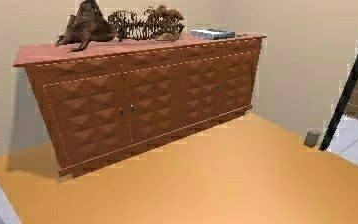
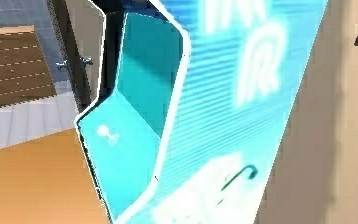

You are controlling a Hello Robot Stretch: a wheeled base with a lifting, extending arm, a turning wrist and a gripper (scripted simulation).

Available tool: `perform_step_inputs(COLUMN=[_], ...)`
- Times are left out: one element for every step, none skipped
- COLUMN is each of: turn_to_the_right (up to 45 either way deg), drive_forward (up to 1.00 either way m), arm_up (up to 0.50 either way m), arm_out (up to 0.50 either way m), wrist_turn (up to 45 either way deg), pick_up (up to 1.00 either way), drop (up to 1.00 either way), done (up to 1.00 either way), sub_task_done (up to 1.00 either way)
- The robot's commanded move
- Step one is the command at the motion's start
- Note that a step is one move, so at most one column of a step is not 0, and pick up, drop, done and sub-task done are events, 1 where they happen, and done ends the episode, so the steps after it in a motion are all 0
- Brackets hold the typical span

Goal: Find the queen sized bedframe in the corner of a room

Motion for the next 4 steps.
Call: perform_step_inputs(turn_to_the_right=[0.0,-45.0,-18.0,0.0], drive_forward=[0.35,0.0,0.0,1.0], arm_up=[0.0,0.0,0.0,0.0], arm_out=[0.0,0.0,0.0,0.0], wrist_turn=[0.0,0.0,0.0,0.0], pick_up=[0.0,0.0,0.0,0.0], drop=[0.0,0.0,0.0,0.0], done=[0.0,0.0,0.0,0.0], sub_task_done=[0.0,0.0,0.0,0.0])
